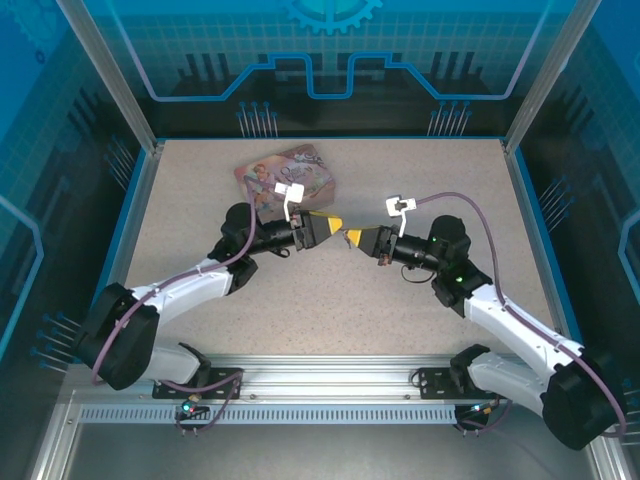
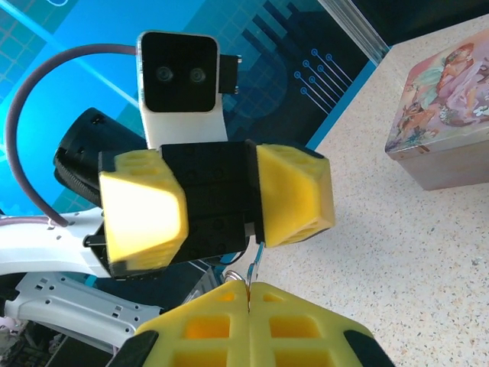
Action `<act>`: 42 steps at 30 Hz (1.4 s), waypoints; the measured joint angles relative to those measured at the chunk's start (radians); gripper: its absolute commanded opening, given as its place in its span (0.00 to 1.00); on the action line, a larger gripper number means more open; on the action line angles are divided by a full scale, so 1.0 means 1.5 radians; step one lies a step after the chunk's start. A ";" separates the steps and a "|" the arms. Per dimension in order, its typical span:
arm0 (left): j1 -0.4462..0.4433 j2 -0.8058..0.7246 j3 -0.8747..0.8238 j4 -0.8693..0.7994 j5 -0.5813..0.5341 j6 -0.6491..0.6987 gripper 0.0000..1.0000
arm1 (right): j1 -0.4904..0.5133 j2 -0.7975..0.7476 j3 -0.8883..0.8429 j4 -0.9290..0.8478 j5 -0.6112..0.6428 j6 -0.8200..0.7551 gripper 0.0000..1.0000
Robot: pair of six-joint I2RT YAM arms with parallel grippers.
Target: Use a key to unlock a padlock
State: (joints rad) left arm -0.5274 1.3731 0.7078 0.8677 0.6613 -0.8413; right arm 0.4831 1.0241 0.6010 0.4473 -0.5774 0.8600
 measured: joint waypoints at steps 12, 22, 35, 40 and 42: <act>-0.005 0.006 0.000 0.014 0.001 -0.014 0.34 | 0.002 0.010 0.007 0.028 0.019 0.014 0.00; -0.005 0.006 0.000 0.019 0.000 -0.014 0.14 | 0.006 0.013 0.007 0.030 0.030 0.018 0.00; -0.008 -0.026 0.003 -0.078 -0.002 0.057 0.00 | 0.002 -0.016 0.006 -0.048 0.030 -0.016 0.32; -0.014 -0.084 0.065 -0.327 -0.032 0.220 0.00 | -0.037 -0.091 0.006 -0.143 0.031 -0.073 0.59; -0.025 -0.097 0.108 -0.427 -0.050 0.288 0.00 | -0.044 -0.106 0.008 -0.164 0.031 -0.092 0.70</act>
State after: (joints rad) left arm -0.5652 1.2274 0.8696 0.2272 0.5858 -0.4088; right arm 0.4175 0.8658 0.6125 0.2016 -0.5316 0.7223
